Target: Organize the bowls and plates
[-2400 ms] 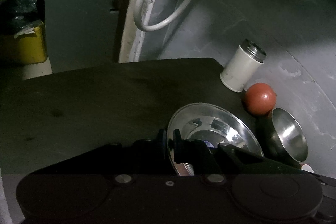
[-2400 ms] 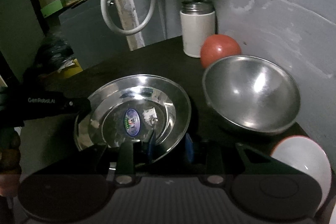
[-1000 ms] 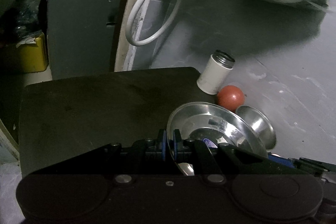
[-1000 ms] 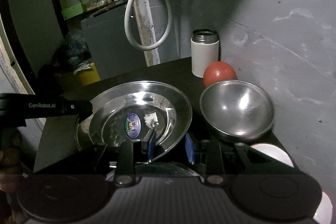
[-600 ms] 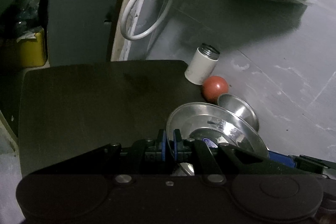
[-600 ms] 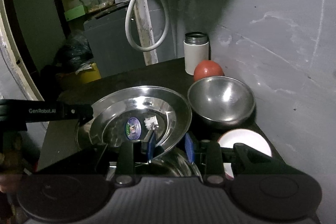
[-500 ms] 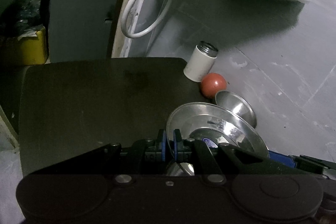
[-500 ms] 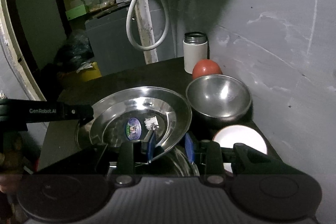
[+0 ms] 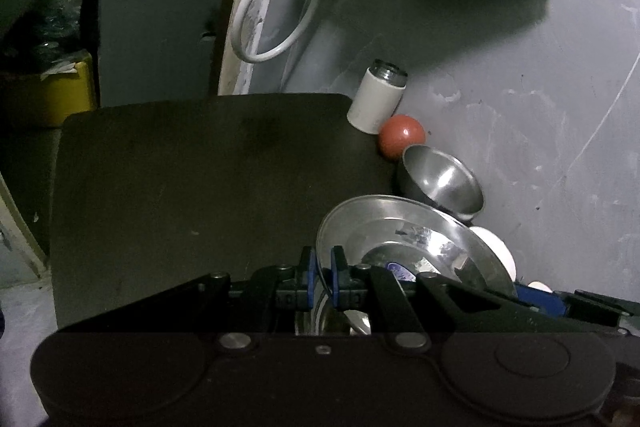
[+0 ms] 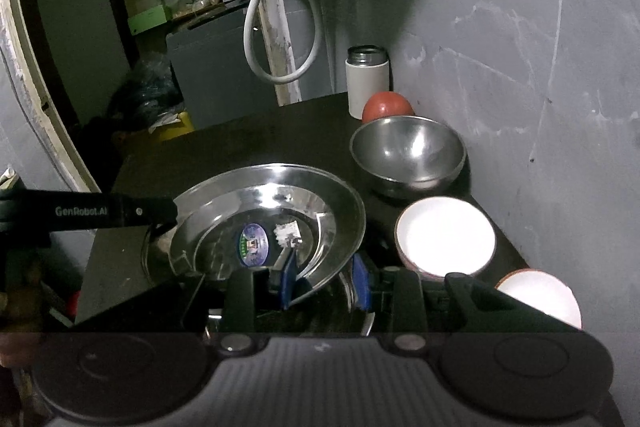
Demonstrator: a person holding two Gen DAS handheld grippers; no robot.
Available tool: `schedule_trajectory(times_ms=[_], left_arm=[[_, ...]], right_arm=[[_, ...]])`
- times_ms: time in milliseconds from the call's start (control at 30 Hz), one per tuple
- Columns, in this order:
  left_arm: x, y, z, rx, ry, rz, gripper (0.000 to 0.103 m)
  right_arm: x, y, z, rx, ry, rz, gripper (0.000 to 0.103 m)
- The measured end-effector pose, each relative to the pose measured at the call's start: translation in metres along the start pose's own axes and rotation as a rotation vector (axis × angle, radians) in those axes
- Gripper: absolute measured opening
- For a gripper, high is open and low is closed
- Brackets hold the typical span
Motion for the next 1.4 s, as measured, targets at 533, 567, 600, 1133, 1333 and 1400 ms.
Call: schedule_trajectory(times_ms=[533, 567, 600, 1133, 1333, 1400], left_arm=[[-0.01, -0.002, -0.008, 0.017, 0.029, 0.007, 0.008], [-0.011, -0.002, -0.009, 0.018, 0.032, 0.007, 0.008], [-0.012, -0.001, -0.01, 0.018, 0.036, 0.007, 0.008], [-0.024, -0.01, -0.014, 0.034, 0.04, -0.058, 0.01], [-0.029, -0.011, -0.016, 0.043, 0.046, -0.082, 0.011], [-0.03, -0.011, -0.016, 0.042, 0.047, -0.083, 0.011]], right_arm=[[-0.012, -0.001, -0.001, 0.006, 0.019, -0.001, 0.034], [-0.012, -0.001, -0.001, 0.01, 0.019, -0.001, 0.034], [-0.012, -0.001, -0.002, 0.014, 0.02, 0.0, 0.034], [-0.025, -0.002, -0.001, 0.025, 0.036, -0.008, 0.036], [-0.027, -0.001, 0.0, 0.025, 0.039, -0.001, 0.035], [-0.027, -0.002, -0.001, 0.024, 0.041, 0.0, 0.036]])
Point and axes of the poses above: each gripper's, at about its wrist camera, not at the fingertips, and z roughly against the way its jaws point, y to its left, x to its top, the point moved 8 cm from there along -z, roughly the way its jaws point, and after that the axes turned 13 degrees about x, right-handed, at the moved point
